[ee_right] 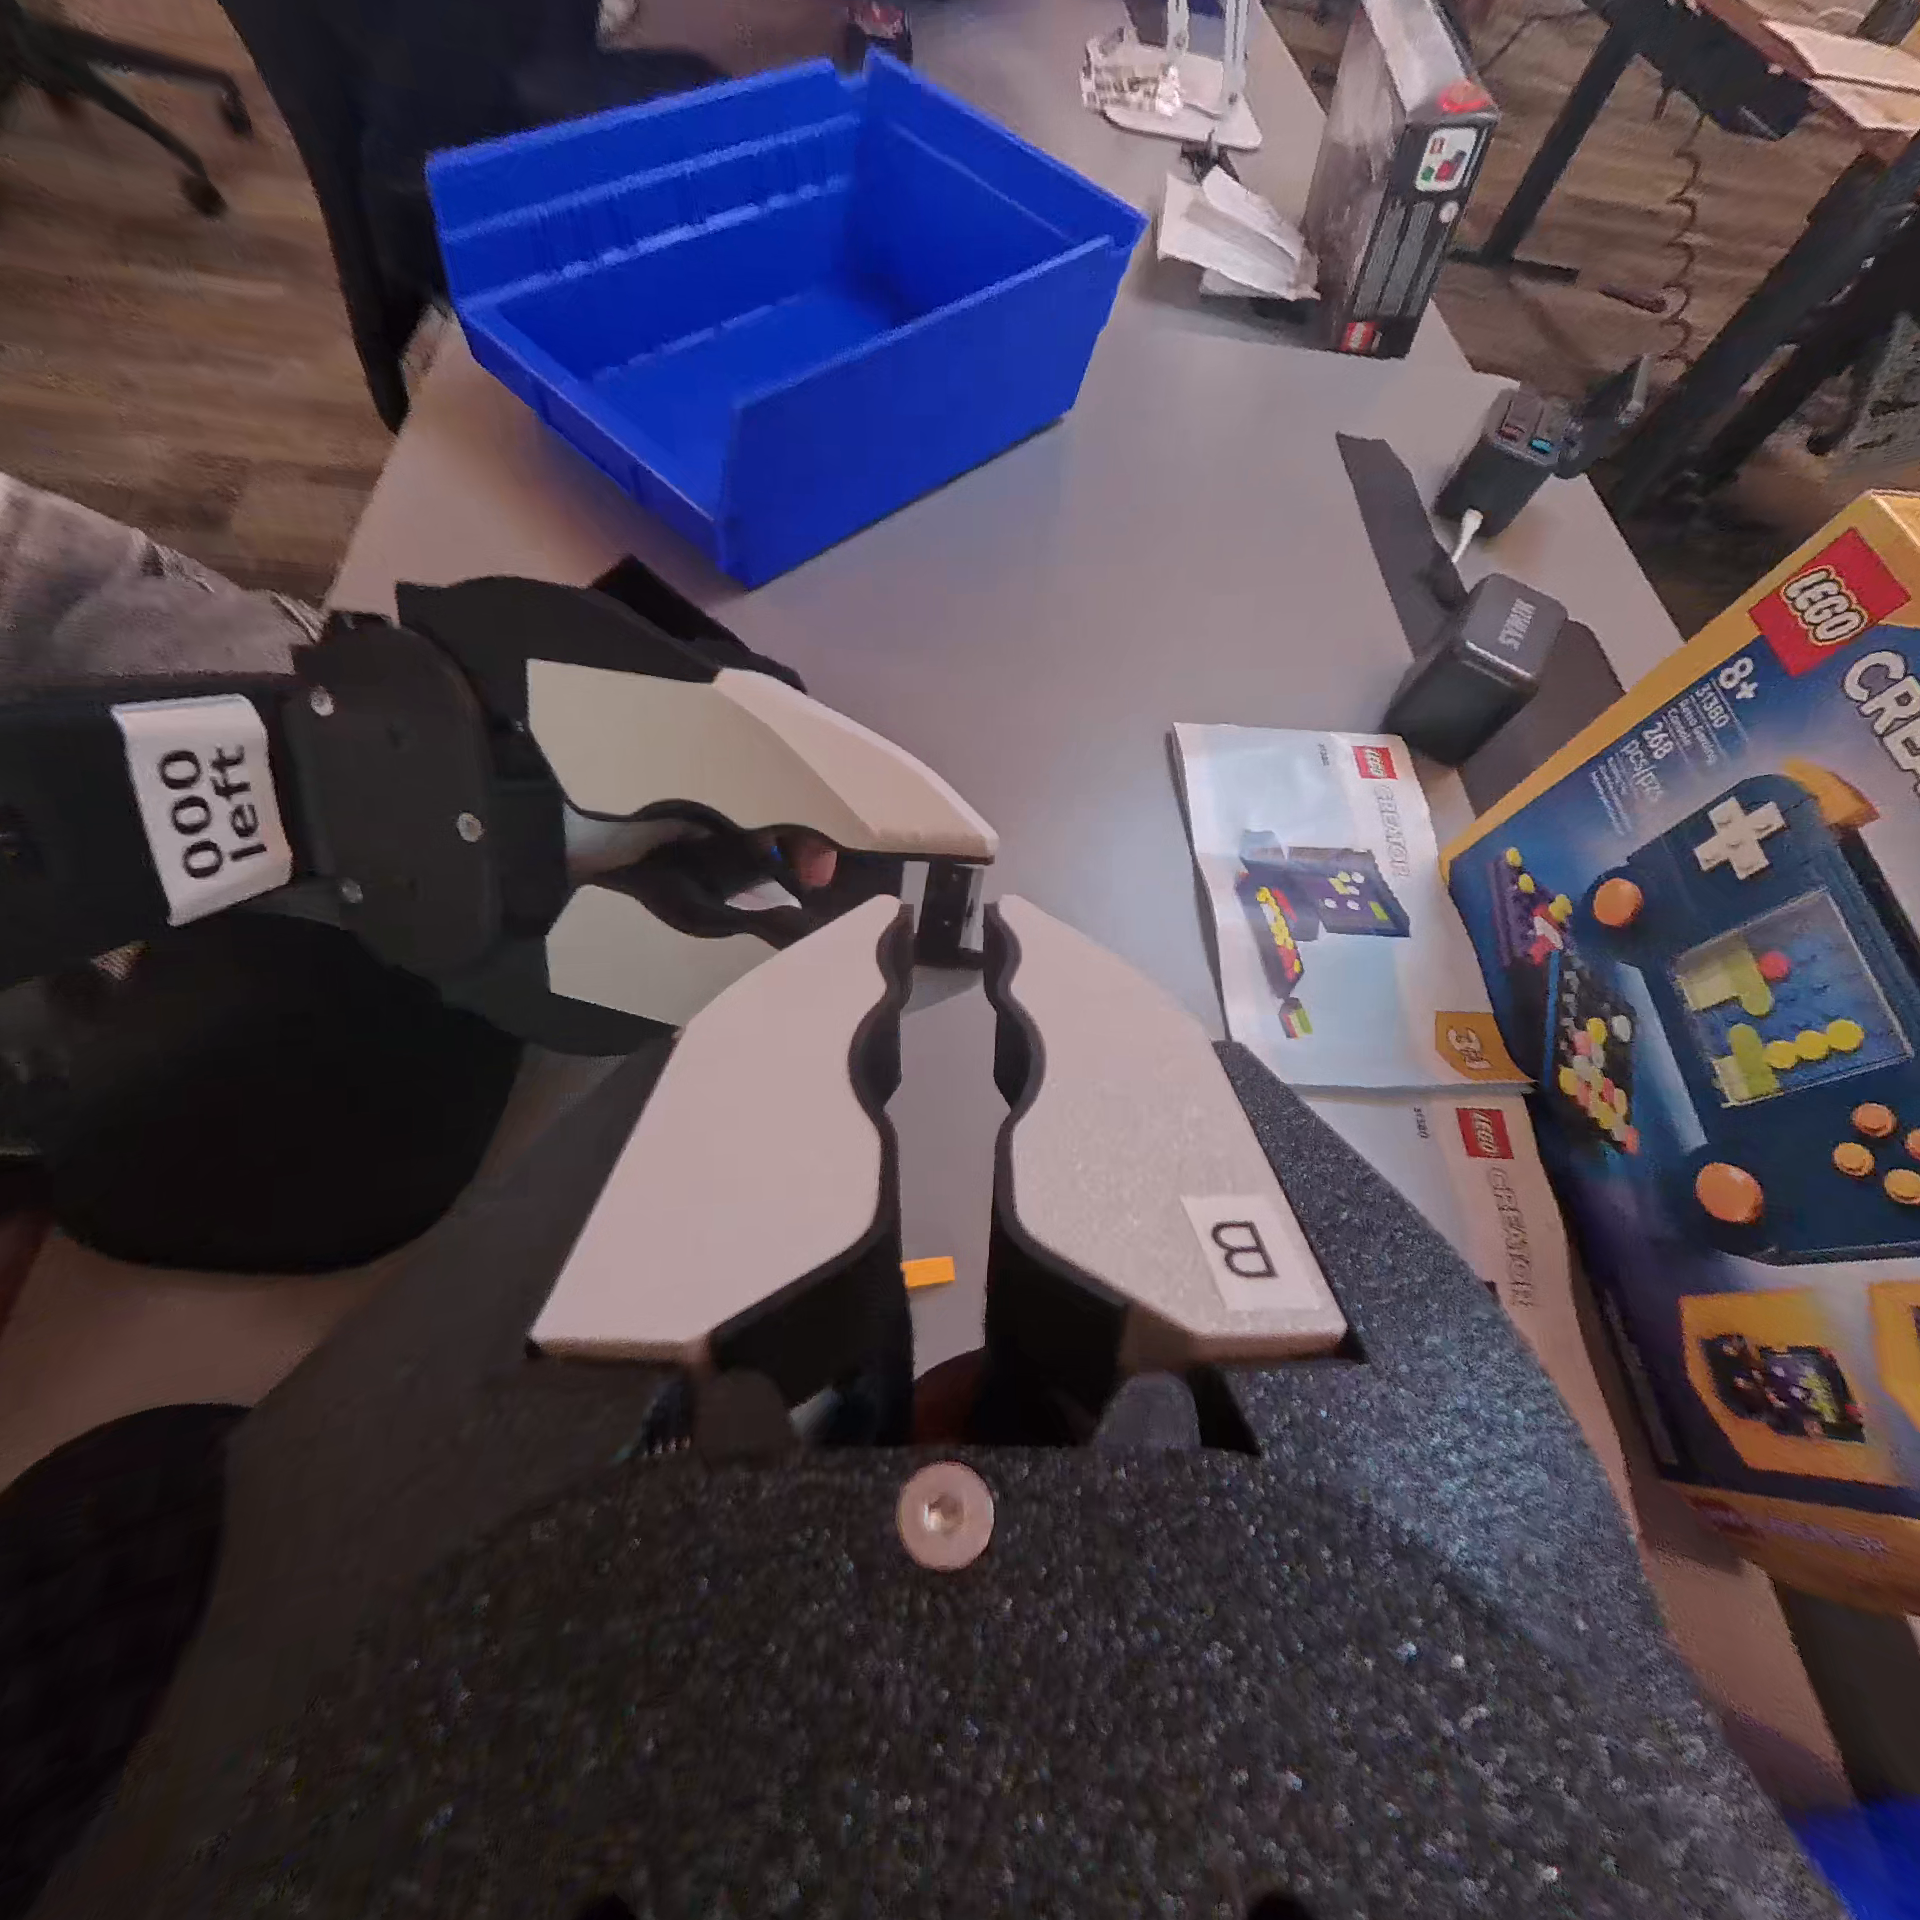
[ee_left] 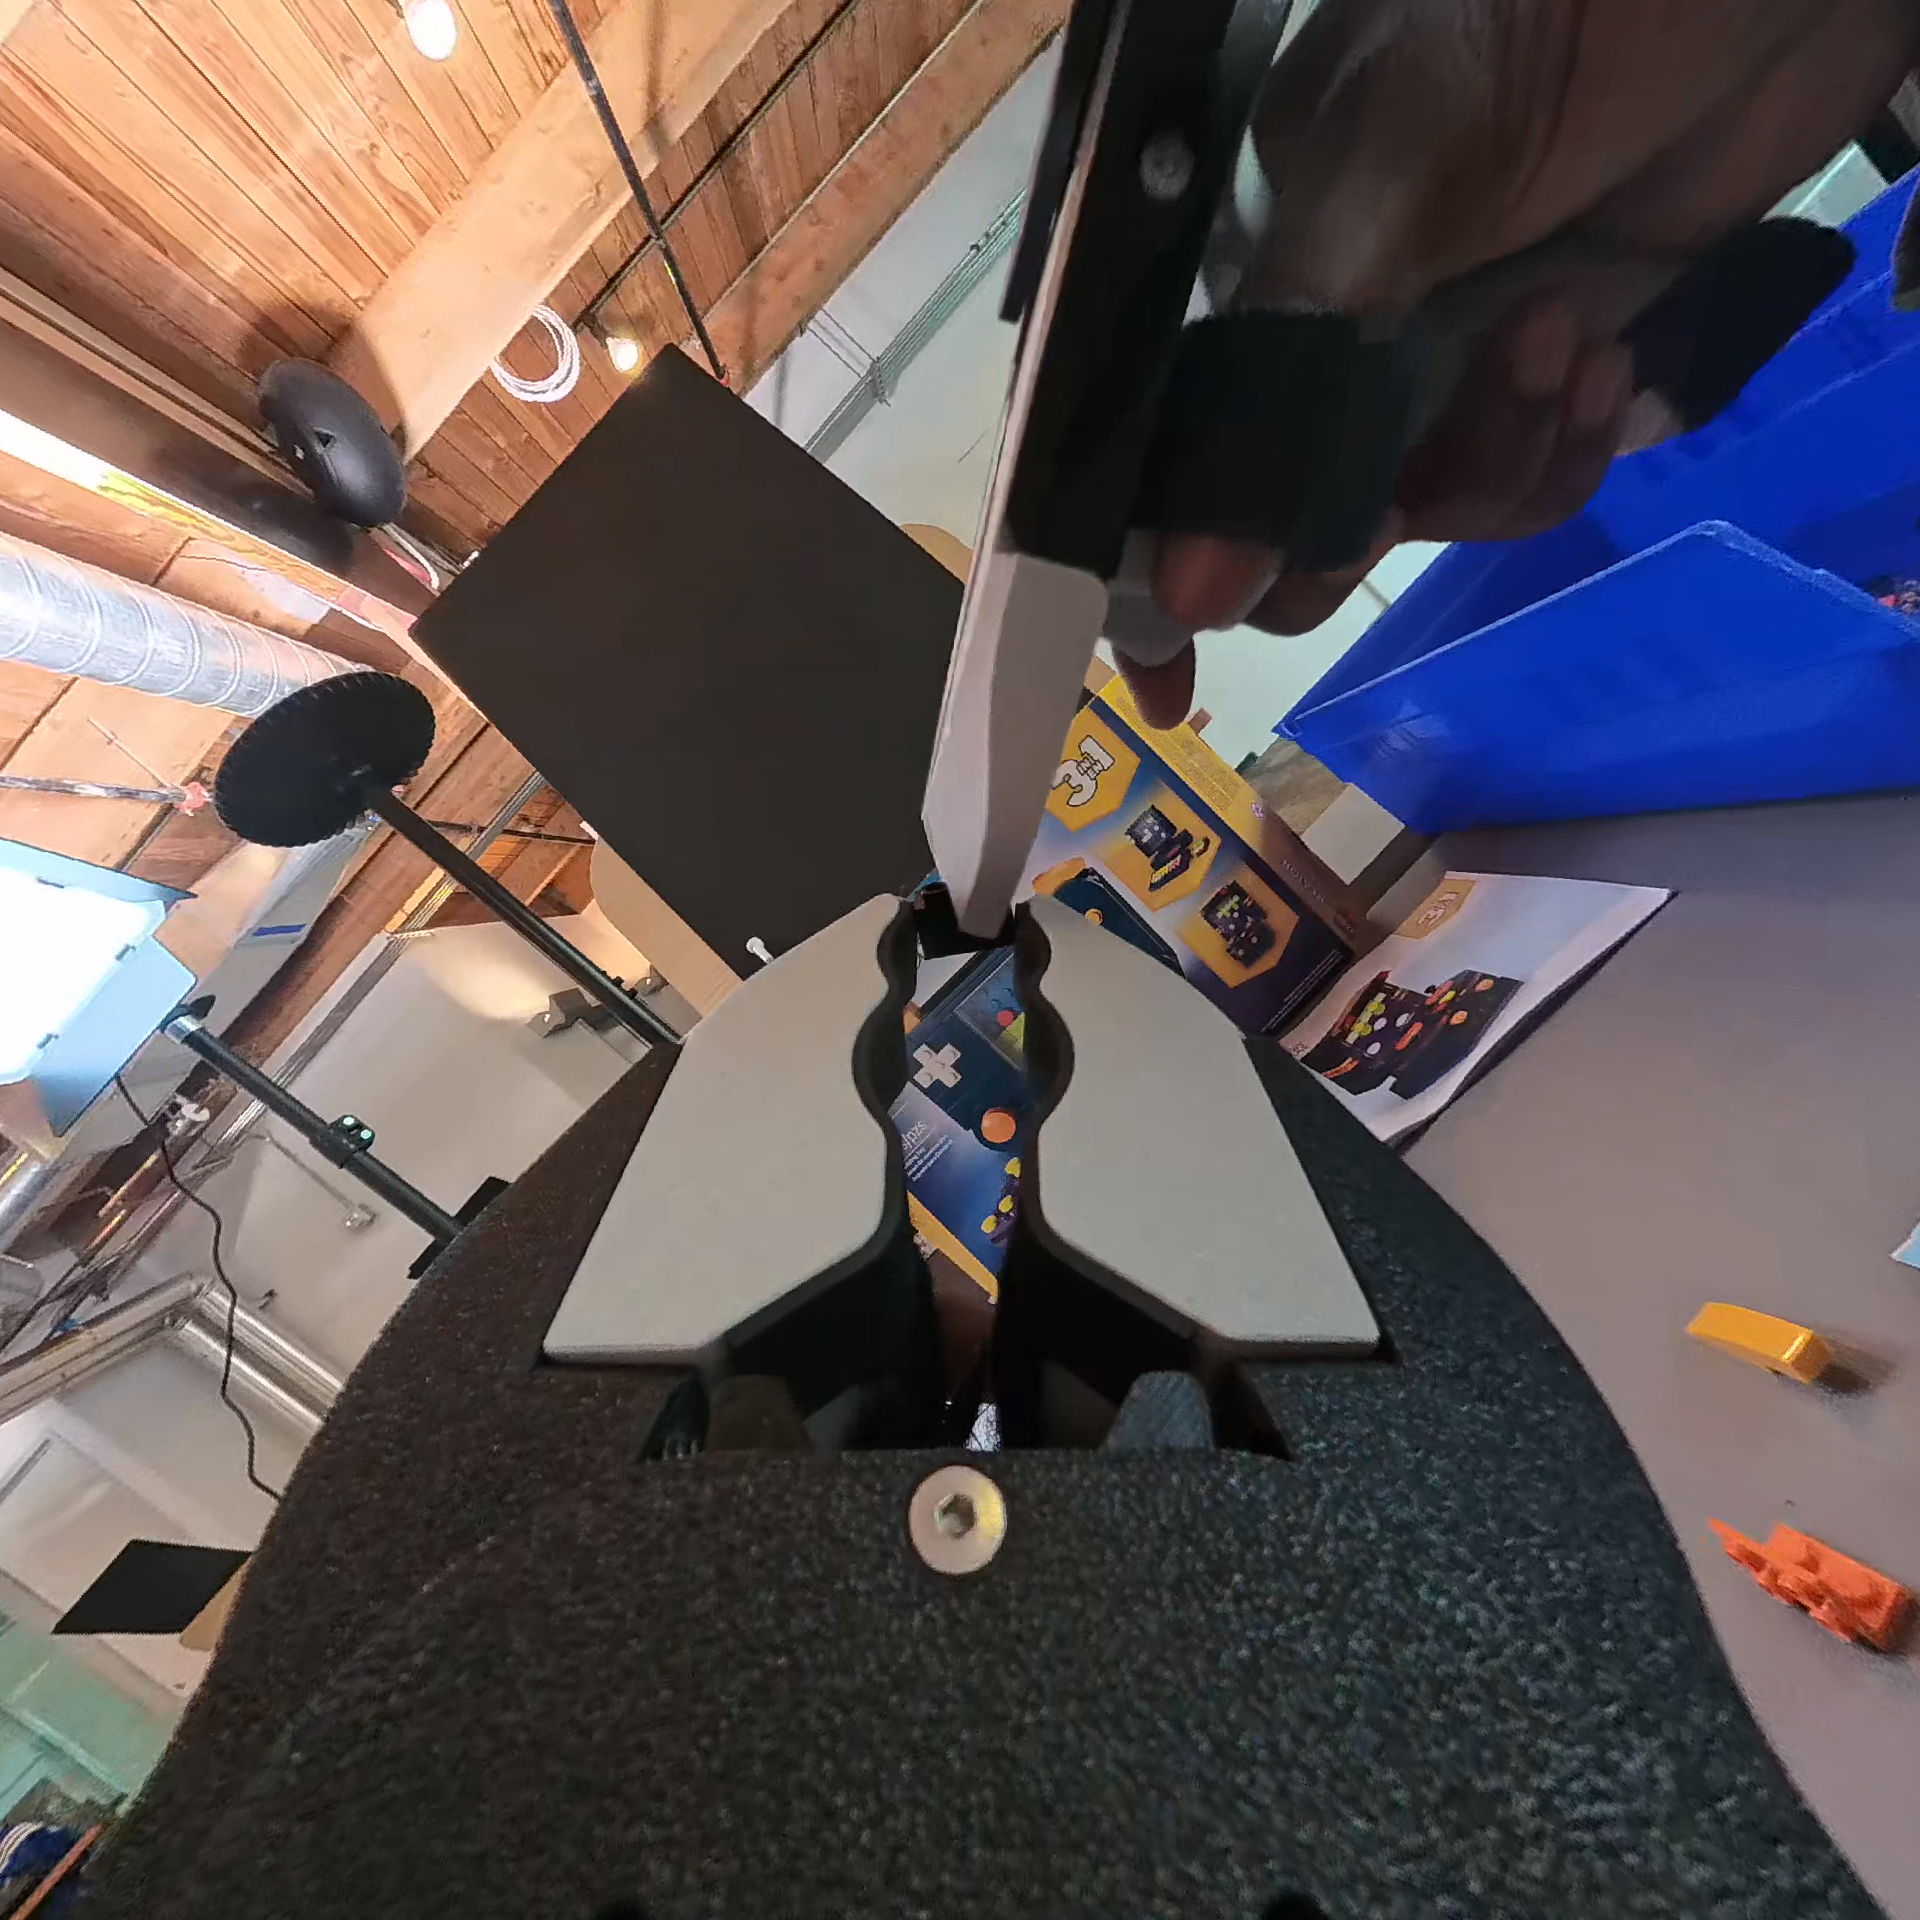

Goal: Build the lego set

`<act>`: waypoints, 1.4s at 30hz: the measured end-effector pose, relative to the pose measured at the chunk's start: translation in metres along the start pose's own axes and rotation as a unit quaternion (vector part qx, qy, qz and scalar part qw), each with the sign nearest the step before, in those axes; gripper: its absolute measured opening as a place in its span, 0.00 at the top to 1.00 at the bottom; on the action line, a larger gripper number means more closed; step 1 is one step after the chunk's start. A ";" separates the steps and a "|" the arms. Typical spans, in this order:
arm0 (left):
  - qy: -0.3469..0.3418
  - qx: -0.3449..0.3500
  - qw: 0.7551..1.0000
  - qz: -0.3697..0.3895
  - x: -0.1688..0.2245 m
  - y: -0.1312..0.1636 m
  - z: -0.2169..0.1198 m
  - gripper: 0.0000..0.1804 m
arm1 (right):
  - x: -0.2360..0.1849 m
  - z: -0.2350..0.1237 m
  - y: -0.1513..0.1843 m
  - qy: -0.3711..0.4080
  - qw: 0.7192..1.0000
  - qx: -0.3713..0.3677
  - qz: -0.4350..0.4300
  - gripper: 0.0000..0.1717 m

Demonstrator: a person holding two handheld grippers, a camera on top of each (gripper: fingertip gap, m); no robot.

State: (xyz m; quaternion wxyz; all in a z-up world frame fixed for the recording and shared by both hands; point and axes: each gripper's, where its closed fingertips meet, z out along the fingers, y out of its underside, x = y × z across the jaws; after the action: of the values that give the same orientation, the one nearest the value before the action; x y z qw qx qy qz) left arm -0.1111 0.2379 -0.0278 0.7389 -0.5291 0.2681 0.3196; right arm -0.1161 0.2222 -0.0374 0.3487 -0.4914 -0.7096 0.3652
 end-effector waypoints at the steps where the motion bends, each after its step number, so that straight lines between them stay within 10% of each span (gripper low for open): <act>1: 0.001 0.000 1.000 0.003 0.001 0.000 0.000 0.91 | -0.001 0.002 0.001 0.003 1.000 -0.006 -0.009 0.93; 8: 0.016 -0.009 0.999 -0.026 0.007 0.004 0.003 0.90 | 0.009 -0.004 0.006 0.036 0.999 -0.028 -0.009 0.95; 18: 0.015 -0.012 0.926 -0.377 -0.025 0.035 0.007 0.86 | 0.009 -0.036 0.107 -0.057 0.967 -0.242 0.049 0.95; 28: 0.030 -0.005 0.952 -0.304 -0.013 0.025 0.007 0.87 | 0.004 0.017 0.183 -0.097 0.913 -0.388 0.080 0.96; 42: 0.033 -0.009 0.957 -0.290 -0.012 0.025 0.006 0.87 | 0.002 0.025 0.189 -0.108 0.911 -0.395 0.047 0.94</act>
State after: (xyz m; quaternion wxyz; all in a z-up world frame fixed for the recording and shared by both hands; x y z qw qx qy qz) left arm -0.1375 0.2476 -0.0329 0.7858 -0.6008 0.1250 0.0765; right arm -0.0543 0.2668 -0.2120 0.0296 -0.5790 -0.8056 0.1221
